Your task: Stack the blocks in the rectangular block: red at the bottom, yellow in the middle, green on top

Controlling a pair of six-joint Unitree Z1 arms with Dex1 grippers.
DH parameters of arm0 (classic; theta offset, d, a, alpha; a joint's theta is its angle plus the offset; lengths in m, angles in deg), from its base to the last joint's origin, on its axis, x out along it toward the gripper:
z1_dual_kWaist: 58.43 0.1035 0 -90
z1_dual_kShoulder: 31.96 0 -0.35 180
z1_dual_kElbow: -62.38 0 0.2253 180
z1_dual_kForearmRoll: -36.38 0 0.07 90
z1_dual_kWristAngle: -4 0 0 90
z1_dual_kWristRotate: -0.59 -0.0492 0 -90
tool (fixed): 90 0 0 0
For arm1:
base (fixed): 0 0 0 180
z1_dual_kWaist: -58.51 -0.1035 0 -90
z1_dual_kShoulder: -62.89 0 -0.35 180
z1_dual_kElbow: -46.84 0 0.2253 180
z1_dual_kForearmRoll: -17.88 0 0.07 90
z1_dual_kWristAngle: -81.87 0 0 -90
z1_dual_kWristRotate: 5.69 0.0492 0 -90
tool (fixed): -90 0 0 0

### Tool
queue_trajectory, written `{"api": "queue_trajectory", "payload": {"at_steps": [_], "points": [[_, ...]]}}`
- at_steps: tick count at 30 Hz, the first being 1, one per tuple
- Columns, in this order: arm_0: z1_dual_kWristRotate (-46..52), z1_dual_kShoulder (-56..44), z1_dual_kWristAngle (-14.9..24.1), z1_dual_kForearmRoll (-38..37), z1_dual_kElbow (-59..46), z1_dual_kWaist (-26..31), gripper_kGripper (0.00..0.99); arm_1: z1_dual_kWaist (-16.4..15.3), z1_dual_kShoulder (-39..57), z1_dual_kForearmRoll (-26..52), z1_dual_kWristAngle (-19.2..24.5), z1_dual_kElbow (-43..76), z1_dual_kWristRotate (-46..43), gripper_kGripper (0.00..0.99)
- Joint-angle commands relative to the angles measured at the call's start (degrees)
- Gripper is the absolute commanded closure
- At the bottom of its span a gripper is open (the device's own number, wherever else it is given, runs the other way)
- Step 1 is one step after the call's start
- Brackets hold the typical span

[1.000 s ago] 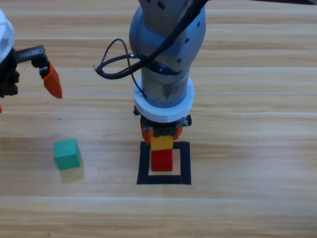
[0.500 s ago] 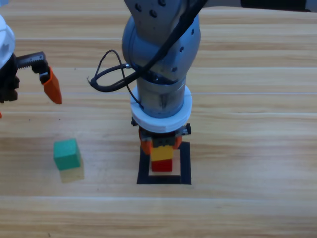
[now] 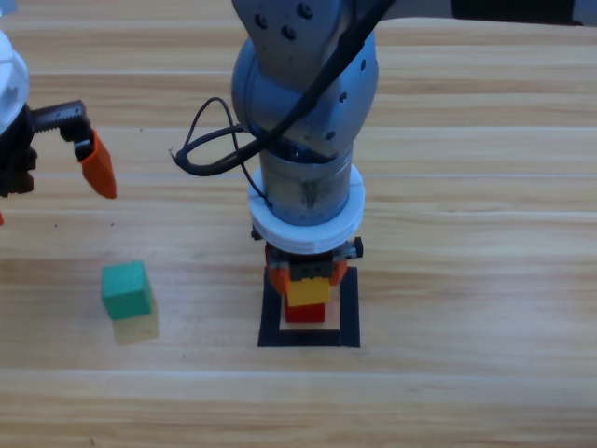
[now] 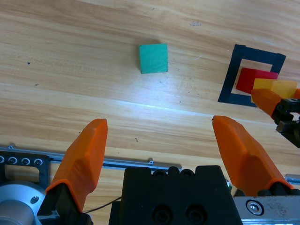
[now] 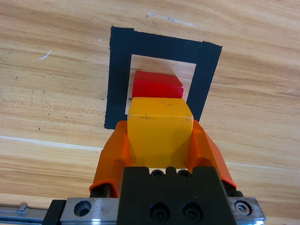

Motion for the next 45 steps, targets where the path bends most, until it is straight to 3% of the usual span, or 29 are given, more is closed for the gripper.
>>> {"api": "queue_trajectory", "payload": {"at_steps": [1,2,3,4,12,17,19,23,24,29,35,45], "points": [[-0.5,-0.7,-0.6,-1.6,-1.9,0.9,0.031,-1.1,-2.1,-0.7,1.1,1.8,0.3,0.729],[-0.5,-0.7,-0.6,-1.8,-2.2,0.9,0.031,-1.1,-2.1,-0.7,1.1,1.8,0.4,0.499],[-0.5,-0.7,-0.6,-2.0,-2.3,0.9,0.031,-1.1,-1.8,-0.7,1.4,2.0,0.5,0.111],[-0.5,-0.7,-0.6,-2.1,-2.5,0.9,0.031,-1.1,-1.7,-0.7,1.6,2.0,0.6,0.005],[-0.5,-0.6,-0.7,-3.0,-3.3,0.9,0.031,-1.1,0.6,-0.4,1.7,2.0,0.6,0.000],[-0.3,-0.3,-0.9,-5.3,-3.6,1.3,0.031,-1.4,9.2,3.9,3.3,6.7,0.2,0.000],[-0.6,1.5,-2.2,-6.9,-3.3,2.8,0.033,-1.8,17.8,12.6,3.5,17.6,-1.0,0.000],[-1.0,4.9,-4.7,-10.6,-4.0,5.5,0.031,-2.2,37.4,38.3,3.5,47.1,-4.1,0.000],[-1.2,5.7,-5.3,-11.8,-4.7,6.0,0.031,-2.2,39.6,39.9,3.7,50.1,-4.2,0.000],[-1.3,9.8,-5.8,-16.2,-8.6,7.0,0.031,-0.3,43.7,41.3,3.8,57.2,-10.2,0.000],[-1.2,15.9,-5.5,-20.2,-12.0,7.0,0.031,4.0,45.1,48.2,-0.5,64.9,-18.4,0.000],[-1.2,21.9,-4.8,-22.3,-12.8,7.0,0.030,5.2,44.7,49.1,0.3,67.7,-22.9,0.000]]}}
